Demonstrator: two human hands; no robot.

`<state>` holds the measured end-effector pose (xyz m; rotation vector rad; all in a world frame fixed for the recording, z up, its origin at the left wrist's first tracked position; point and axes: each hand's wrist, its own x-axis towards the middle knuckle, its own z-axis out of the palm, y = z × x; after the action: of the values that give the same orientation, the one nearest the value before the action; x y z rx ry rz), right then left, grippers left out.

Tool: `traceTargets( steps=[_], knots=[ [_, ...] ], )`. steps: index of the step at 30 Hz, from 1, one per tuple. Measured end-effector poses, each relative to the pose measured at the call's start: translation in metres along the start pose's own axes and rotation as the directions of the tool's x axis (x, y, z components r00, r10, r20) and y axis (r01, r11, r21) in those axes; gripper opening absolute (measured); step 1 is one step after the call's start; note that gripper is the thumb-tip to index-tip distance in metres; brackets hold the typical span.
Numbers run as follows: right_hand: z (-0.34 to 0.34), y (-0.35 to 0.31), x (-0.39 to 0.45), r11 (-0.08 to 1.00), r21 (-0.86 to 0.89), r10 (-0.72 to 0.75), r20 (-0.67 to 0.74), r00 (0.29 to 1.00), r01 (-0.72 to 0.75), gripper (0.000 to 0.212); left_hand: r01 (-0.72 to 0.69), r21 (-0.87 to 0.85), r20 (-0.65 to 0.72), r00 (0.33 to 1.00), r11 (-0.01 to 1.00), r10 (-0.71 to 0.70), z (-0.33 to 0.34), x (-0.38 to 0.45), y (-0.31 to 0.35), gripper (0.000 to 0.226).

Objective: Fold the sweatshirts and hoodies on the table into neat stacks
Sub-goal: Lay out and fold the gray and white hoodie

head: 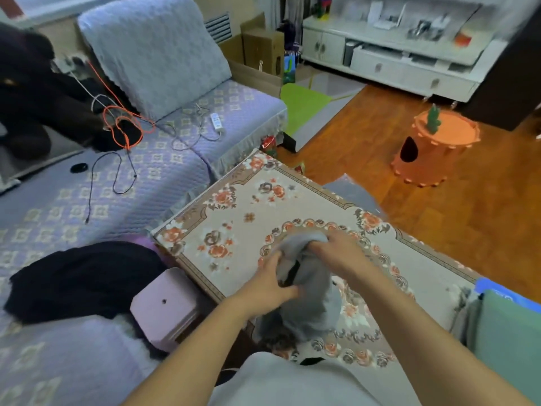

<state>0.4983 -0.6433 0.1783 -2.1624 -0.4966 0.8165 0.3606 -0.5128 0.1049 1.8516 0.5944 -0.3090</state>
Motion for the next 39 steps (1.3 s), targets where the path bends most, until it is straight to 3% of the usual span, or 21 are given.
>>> traceTargets(
  steps=[3, 5, 6, 9, 12, 14, 15, 17, 19, 21, 22, 24, 26, 30, 32, 34, 37, 39],
  knots=[
    [-0.025, -0.032, -0.015, 0.993, 0.071, -0.093, 0.045, 0.995, 0.090, 0.018, -0.092, 0.011, -0.306, 0.948, 0.996, 0.091, -0.009, 0.011, 0.007, 0.089],
    [-0.043, -0.049, -0.022, 0.975, 0.151, -0.185, 0.125, 0.975, 0.165, 0.023, -0.088, 0.127, -0.388, 0.912, 0.988, 0.131, -0.023, 0.017, 0.003, 0.081],
    [-0.050, -0.056, -0.024, 0.962, 0.175, -0.238, 0.162, 0.958, 0.209, 0.021, -0.076, 0.182, -0.394, 0.908, 0.980, 0.144, -0.031, 0.017, 0.003, 0.072],
    [-0.068, -0.063, -0.020, 0.939, 0.212, -0.300, 0.130, 0.945, 0.269, 0.015, -0.042, 0.278, -0.387, 0.909, 0.960, 0.152, -0.056, 0.020, 0.000, 0.015],
    [-0.083, -0.060, -0.014, 0.927, 0.294, -0.253, 0.029, 0.967, 0.234, 0.014, -0.036, 0.075, -0.507, 0.859, 0.997, 0.069, -0.074, 0.019, 0.017, 0.027],
    [-0.090, -0.056, -0.011, 0.912, 0.372, -0.177, -0.021, 0.984, 0.172, 0.013, -0.142, -0.167, -0.620, 0.784, 0.976, 0.008, -0.087, 0.012, 0.040, 0.032],
    [-0.092, -0.054, -0.011, 0.903, 0.407, -0.133, -0.045, 0.990, 0.140, 0.014, -0.224, -0.265, -0.628, 0.778, 0.938, 0.008, -0.093, 0.008, 0.053, 0.032],
    [-0.092, -0.051, -0.010, 0.890, 0.446, -0.079, -0.059, 0.995, 0.097, 0.021, -0.311, -0.311, -0.517, 0.848, 0.898, 0.114, -0.100, 0.000, 0.074, 0.025],
    [-0.086, -0.054, -0.014, 0.886, 0.457, -0.075, -0.035, 0.997, 0.083, 0.031, -0.277, -0.208, -0.241, 0.944, 0.938, 0.225, -0.092, -0.009, 0.092, 0.013],
    [-0.077, -0.061, -0.020, 0.885, 0.459, -0.094, 0.006, 0.996, 0.081, 0.043, -0.246, -0.042, -0.016, 0.969, 0.968, 0.245, -0.067, -0.015, 0.103, 0.033],
    [-0.073, -0.065, -0.023, 0.891, 0.445, -0.111, 0.034, 0.993, 0.084, 0.050, -0.263, 0.033, 0.008, 0.965, 0.964, 0.263, -0.053, -0.015, 0.105, 0.038],
    [-0.068, -0.072, -0.028, 0.905, 0.413, -0.141, 0.071, 0.988, 0.099, 0.059, -0.333, 0.146, -0.090, 0.933, 0.932, 0.348, -0.030, -0.011, 0.102, 0.026],
    [-0.069, -0.080, -0.033, 0.895, 0.423, -0.183, 0.062, 0.981, 0.141, 0.053, -0.325, 0.212, -0.254, 0.892, 0.922, 0.373, -0.026, -0.009, 0.091, 0.011],
    [-0.073, -0.090, -0.038, 0.857, 0.473, -0.231, -0.001, 0.973, 0.204, 0.032, -0.232, 0.114, -0.544, 0.799, 0.966, 0.256, -0.047, -0.017, 0.083, 0.022],
    [-0.068, -0.090, -0.034, 0.894, 0.384, -0.230, -0.044, 0.972, 0.229, 0.030, -0.234, 0.020, -0.676, 0.713, 0.972, 0.185, -0.062, -0.021, 0.087, 0.023],
    [-0.063, -0.085, -0.026, 0.941, 0.150, -0.293, -0.092, 0.952, 0.304, 0.032, -0.238, -0.008, -0.793, 0.594, 0.971, 0.139, -0.083, -0.023, 0.092, 0.021],
    [-0.051, -0.064, -0.015, 0.849, -0.279, -0.420, 0.157, 0.894, 0.448, 0.027, -0.292, 0.085, -0.881, 0.425, 0.952, 0.209, -0.124, -0.030, 0.093, 0.019],
    [-0.037, -0.034, 0.001, 0.744, -0.522, -0.329, 0.258, 0.908, 0.418, 0.026, -0.305, 0.188, -0.874, 0.381, 0.934, 0.301, -0.142, -0.038, 0.088, 0.019]
  ],
)
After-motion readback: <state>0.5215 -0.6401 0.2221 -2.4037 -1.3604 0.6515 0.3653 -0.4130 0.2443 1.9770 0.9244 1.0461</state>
